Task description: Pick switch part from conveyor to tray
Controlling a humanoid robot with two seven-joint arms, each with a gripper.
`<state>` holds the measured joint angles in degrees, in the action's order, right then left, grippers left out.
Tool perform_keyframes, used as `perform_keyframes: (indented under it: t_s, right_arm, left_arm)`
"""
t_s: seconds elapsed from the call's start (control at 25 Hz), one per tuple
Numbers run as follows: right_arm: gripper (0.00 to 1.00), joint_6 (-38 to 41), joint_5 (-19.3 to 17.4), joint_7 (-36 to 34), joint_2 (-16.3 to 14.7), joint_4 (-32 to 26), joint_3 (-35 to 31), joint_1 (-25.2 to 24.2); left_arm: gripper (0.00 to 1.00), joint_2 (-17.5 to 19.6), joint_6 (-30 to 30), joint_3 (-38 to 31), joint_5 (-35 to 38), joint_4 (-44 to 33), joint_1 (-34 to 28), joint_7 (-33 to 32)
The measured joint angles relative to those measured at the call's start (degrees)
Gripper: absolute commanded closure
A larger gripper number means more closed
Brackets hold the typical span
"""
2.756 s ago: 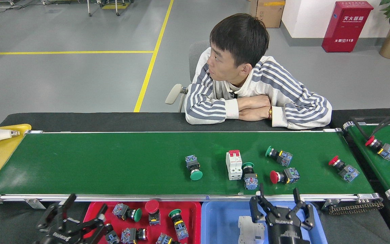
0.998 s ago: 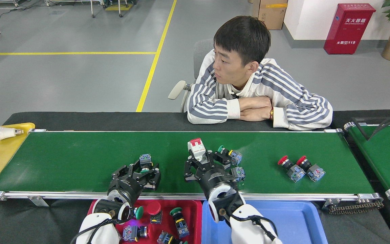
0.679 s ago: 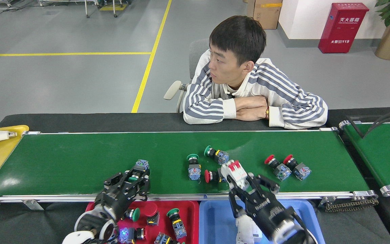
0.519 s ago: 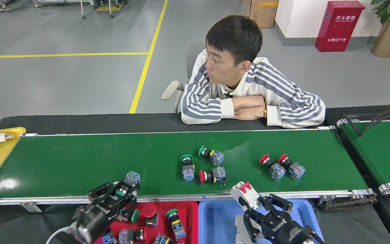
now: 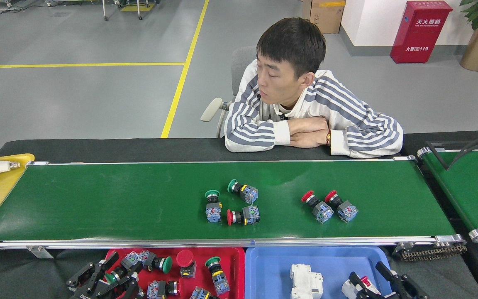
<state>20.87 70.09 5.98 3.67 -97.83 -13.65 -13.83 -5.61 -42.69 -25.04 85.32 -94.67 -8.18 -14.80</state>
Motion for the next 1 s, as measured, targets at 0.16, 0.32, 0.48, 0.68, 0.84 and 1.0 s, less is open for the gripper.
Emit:
perform_keyframes:
  t_s: [0.16,0.32,0.48,0.68,0.84,1.0]
  right_arm:
    - [0.00,-10.18,3.45,-0.11,1.43,-0.13,4.18,4.11]
    - [0.00,-14.55,7.83,3.23,0.63,-0.13,10.28,6.48]
    - [0.00,-14.96,8.89,4.85,-4.92,1.83,15.08,8.78]
    - [0.00,-12.87,7.89,7.00,-10.52,7.18,20.76,14.10]
    - [0.00,-7.64,7.20,7.24,-10.15,10.89,21.32,18.62]
    - [0.00,-5.20,7.18,7.45,-9.07,14.00,24.25,21.50]
  left_arm:
    - [0.00,-0.22,16.70,-0.30,0.00,-0.90,0.30,2.27]
    - [0.00,0.23,21.45,-0.92,0.02,-0.99,-0.43,5.50]
    - [0.00,0.53,22.14,-0.72,1.35,-0.99,-0.44,7.08]
    - [0.00,2.05,11.43,-0.13,3.89,-1.31,0.03,7.41]
    - [0.00,2.05,6.80,5.14,5.76,-0.75,4.24,7.55]
    - [0.00,1.71,8.27,8.17,10.72,3.75,9.49,7.24]
